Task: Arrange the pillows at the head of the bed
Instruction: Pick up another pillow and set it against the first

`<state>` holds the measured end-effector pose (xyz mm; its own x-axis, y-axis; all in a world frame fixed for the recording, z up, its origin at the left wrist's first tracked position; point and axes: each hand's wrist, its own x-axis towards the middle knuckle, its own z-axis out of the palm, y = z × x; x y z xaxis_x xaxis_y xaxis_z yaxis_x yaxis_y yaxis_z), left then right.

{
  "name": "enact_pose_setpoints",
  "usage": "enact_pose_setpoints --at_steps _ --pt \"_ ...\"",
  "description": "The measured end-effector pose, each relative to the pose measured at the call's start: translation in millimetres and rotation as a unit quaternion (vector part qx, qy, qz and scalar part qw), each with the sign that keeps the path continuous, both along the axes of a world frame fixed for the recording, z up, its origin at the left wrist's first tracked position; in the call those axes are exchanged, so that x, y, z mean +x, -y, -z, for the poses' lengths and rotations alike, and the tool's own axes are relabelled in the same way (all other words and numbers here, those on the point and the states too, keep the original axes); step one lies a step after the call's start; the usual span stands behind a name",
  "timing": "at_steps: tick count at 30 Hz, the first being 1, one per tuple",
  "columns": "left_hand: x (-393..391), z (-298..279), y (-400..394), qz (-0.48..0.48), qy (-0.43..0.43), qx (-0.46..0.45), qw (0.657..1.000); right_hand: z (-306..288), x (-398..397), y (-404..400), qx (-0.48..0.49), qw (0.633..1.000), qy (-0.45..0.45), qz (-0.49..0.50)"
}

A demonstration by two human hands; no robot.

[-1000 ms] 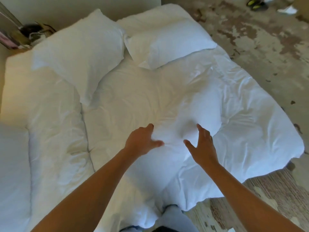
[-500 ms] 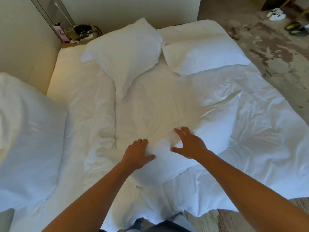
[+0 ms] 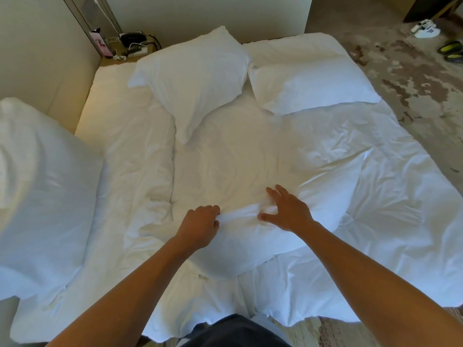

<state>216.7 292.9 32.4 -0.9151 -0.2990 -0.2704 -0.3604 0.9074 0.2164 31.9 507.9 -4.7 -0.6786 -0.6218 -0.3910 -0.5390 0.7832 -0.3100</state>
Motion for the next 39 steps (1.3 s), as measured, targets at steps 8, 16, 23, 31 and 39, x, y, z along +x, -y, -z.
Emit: enact_pose_setpoints --at_steps 8,16,23,31,39 --pt "-6 -19 -8 -0.034 0.005 -0.008 0.999 2 -11 -2 -0.005 1.000 0.002 0.018" --pt "-9 -42 2 -0.071 0.015 -0.009 0.997 -8 -28 -14 -0.120 0.988 -0.093 -0.010" --pt "-9 -33 4 -0.115 0.005 0.010 0.993 -16 -44 -17 -0.167 0.971 -0.162 -0.053" --pt "-2 -16 0 -0.134 0.016 0.088 0.987 -21 -45 -35 -0.128 0.985 -0.086 -0.071" --pt "5 -9 0 -0.151 0.012 0.107 0.983 -28 -62 -37 -0.022 0.982 -0.157 -0.106"
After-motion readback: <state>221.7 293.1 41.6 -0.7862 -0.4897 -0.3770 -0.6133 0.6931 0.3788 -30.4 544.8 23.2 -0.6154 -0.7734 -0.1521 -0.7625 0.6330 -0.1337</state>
